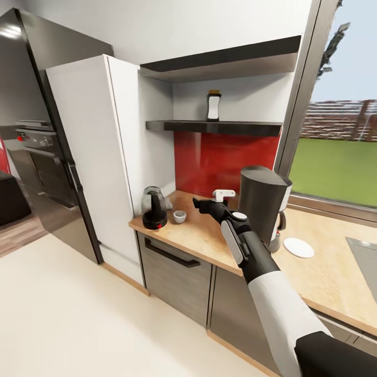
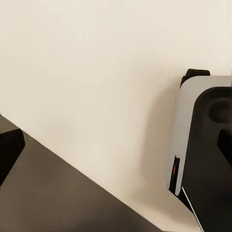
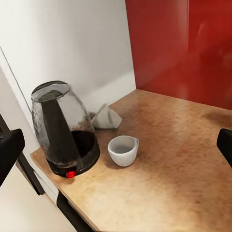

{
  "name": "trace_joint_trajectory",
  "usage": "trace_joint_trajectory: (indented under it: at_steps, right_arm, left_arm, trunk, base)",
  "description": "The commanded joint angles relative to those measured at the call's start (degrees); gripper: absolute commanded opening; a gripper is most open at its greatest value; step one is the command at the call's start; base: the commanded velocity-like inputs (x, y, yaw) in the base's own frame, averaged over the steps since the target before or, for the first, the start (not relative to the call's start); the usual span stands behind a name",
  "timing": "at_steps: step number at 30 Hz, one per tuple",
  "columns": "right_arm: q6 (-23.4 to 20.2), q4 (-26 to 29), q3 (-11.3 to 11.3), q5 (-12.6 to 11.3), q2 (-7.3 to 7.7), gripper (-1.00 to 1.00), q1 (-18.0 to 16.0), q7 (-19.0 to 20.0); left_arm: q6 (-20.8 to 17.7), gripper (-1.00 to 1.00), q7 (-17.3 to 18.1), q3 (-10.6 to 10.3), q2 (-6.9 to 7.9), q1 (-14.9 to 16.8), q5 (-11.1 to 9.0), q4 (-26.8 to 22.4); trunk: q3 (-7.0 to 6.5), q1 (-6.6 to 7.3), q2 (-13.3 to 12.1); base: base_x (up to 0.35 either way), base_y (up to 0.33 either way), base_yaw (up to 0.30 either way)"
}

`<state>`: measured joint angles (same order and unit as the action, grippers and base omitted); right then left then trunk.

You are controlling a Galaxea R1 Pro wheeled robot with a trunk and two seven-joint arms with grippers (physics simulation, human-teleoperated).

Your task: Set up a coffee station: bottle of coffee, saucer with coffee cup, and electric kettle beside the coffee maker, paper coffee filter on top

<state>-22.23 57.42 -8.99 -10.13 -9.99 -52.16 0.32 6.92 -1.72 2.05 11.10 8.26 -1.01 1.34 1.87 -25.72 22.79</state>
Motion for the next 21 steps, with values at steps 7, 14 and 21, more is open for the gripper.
trace_joint_trajectory:
  at_steps: [7,14,21]
  right_arm:
    - [-0.27,-0.01,-0.05,-0.25,-0.01,1.0,-0.05,0.03]
    - [-0.27,-0.05,-0.07,-0.25,-0.01,1.0,-0.05,0.03]
    - [-0.2,-4.56,-0.03,-0.25,-0.01,1.0,-0.02,0.11]
  left_arm:
    - [0.27,1.0,5.84,0.34,3.9,0.81,-0.45,-0.71]
    - [-0.2,1.0,20.34,0.45,8.57,0.23,-1.06,-2.51]
    - [-0.4,1.0,20.57,0.27,8.87,-0.15,-1.42,-1.9]
  trunk:
    - [0.13,-0.07,0.12]
    - [0.13,-0.07,0.12]
    - [0.13,-0.07,0.12]
  base:
    - [0.187,0.077,0.0]
    - [0.011,0.006,0.0]
    - [0.17,0.068,0.0]
